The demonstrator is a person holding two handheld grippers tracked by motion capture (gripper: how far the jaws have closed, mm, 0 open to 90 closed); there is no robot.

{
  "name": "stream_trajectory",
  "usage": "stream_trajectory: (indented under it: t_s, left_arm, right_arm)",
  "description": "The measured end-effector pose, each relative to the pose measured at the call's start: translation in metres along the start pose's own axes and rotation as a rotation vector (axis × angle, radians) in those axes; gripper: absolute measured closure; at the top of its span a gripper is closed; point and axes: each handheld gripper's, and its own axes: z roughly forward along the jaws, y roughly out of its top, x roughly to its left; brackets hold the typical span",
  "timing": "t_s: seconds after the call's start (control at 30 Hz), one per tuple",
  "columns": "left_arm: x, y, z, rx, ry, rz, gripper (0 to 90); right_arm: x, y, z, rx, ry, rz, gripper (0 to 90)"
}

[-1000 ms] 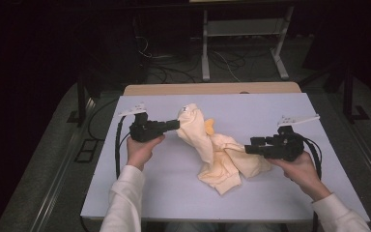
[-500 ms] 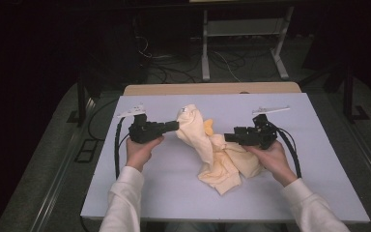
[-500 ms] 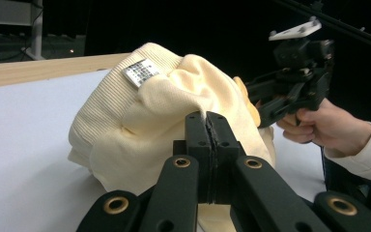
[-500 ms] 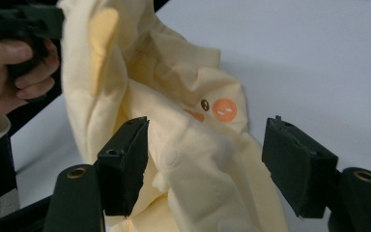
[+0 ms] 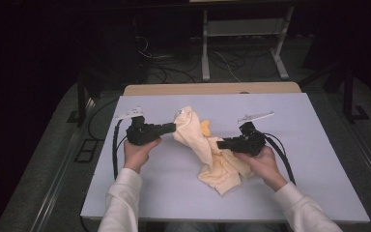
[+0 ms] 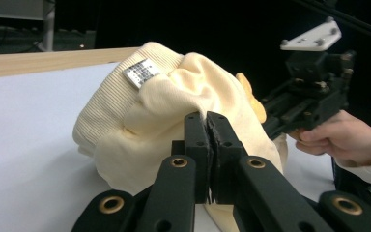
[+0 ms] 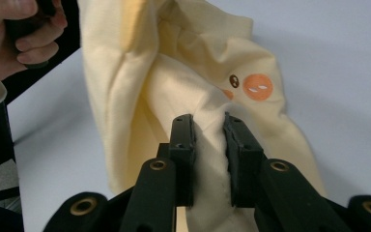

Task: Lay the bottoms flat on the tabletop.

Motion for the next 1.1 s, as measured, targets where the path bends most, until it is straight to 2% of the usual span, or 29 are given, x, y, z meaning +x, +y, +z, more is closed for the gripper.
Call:
stream_trajectory:
  t_s: [0.03, 0.07, 0.1, 0.17, 0.2, 0.33, 0.4, 0.5, 0.57, 0.7, 0.73, 0.83, 0.87, 1.0, 1.07, 1.1]
  left_arm:
    - [0.000, 0.000, 0.000, 0.000, 0.000, 0.000, 84.5]
    - [0.002, -0.001, -0.005, -0.036, 0.011, -0.020, 81.9]
    - [0.003, -0.001, -0.008, -0.049, 0.017, -0.026, 79.8]
    - [0.004, 0.000, -0.011, -0.052, 0.032, -0.030, 78.6]
    - [0.004, 0.001, -0.016, -0.062, 0.052, -0.035, 74.0]
    - [0.002, 0.002, -0.020, -0.073, 0.081, -0.047, 64.7]
    - [-0.002, 0.003, -0.020, -0.058, 0.114, -0.060, 60.0]
    - [-0.003, 0.004, -0.017, -0.044, 0.124, -0.064, 56.1]
    - [-0.006, 0.004, -0.009, -0.007, 0.143, -0.071, 49.8]
    - [-0.010, 0.003, -0.001, 0.023, 0.153, -0.062, 44.3]
    - [-0.011, 0.003, 0.004, 0.037, 0.170, -0.057, 42.3]
    - [-0.012, 0.002, 0.007, 0.057, 0.186, -0.058, 38.0]
    - [-0.013, 0.001, 0.010, 0.073, 0.206, -0.056, 36.7]
    - [-0.014, 0.000, 0.013, 0.091, 0.224, -0.059, 34.7]
    - [-0.016, -0.002, 0.017, 0.114, 0.252, -0.059, 33.9]
    - [-0.016, -0.002, 0.017, 0.114, 0.252, -0.059, 33.5]
  right_arm:
    - [0.000, 0.000, 0.000, 0.000, 0.000, 0.000, 74.9]
    - [0.003, -0.002, 0.001, 0.002, 0.004, -0.006, 75.4]
    - [0.004, -0.003, 0.002, 0.003, 0.008, -0.005, 75.6]
    - [0.005, -0.004, 0.003, 0.002, 0.015, 0.000, 75.7]
    - [0.009, -0.006, 0.007, 0.015, 0.030, -0.002, 75.8]
    - [0.015, -0.009, 0.010, 0.025, 0.029, -0.016, 75.9]
    - [0.019, -0.012, 0.013, 0.027, 0.027, -0.020, 75.9]
    - [0.021, -0.014, 0.013, 0.027, 0.024, -0.017, 75.9]
    - [0.025, -0.016, 0.014, 0.022, 0.020, -0.020, 75.9]
    - [0.027, -0.018, 0.016, 0.025, 0.020, -0.027, 75.9]
    - [0.028, -0.019, 0.017, 0.026, 0.019, -0.031, 75.9]
    - [0.029, -0.020, 0.017, 0.026, 0.019, -0.033, 75.9]
    - [0.030, -0.021, 0.017, 0.028, 0.017, -0.036, 75.9]
    - [0.031, -0.022, 0.019, 0.033, 0.018, -0.041, 75.9]
    - [0.032, -0.023, 0.020, 0.040, 0.018, -0.045, 75.9]
    - [0.032, -0.023, 0.020, 0.040, 0.018, -0.044, 75.9]
